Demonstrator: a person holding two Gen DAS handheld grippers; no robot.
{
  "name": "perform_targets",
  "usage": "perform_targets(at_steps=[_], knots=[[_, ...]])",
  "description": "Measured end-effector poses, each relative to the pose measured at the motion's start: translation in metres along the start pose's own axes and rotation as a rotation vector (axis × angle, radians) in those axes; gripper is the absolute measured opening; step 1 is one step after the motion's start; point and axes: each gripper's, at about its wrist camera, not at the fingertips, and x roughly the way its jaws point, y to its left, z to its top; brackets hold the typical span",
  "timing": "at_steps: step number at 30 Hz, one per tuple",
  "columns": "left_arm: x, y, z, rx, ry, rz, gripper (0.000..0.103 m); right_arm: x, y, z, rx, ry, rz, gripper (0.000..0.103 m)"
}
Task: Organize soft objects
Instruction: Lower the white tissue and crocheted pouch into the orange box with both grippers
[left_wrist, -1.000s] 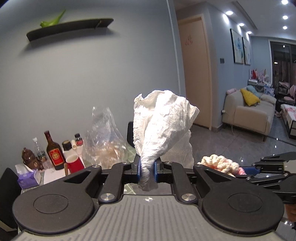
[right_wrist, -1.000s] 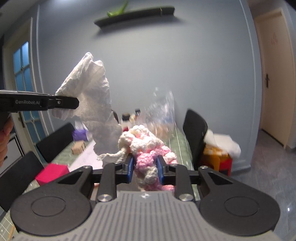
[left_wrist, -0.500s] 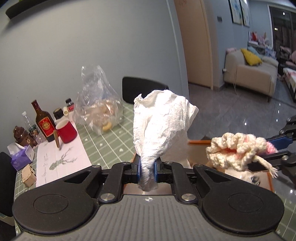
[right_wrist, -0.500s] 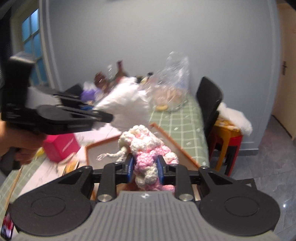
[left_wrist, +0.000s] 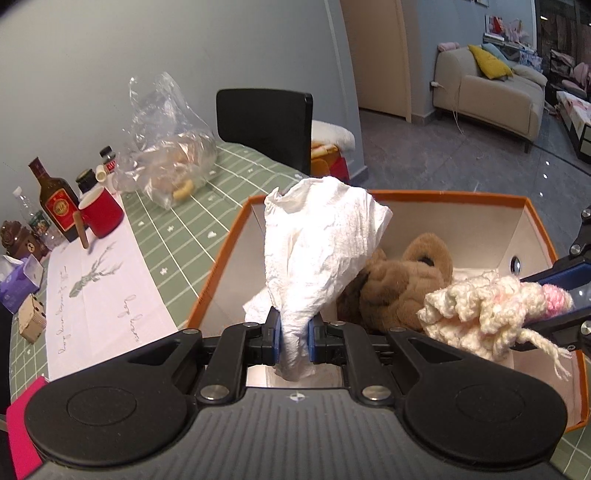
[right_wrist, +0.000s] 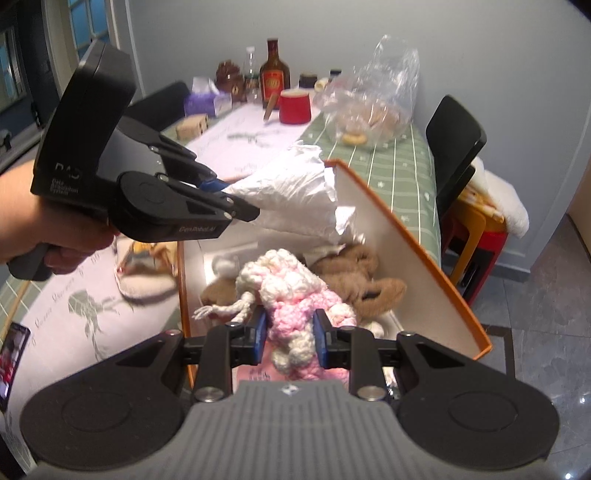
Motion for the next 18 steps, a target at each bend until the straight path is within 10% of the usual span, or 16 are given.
perform_targets(at_steps=[18], knots=[[0.019, -0.014, -0.015, 0.058, 0.079, -0.041, 0.018, 0.04, 0.006, -0.019, -0.026, 0.199, 0.028, 0.026]])
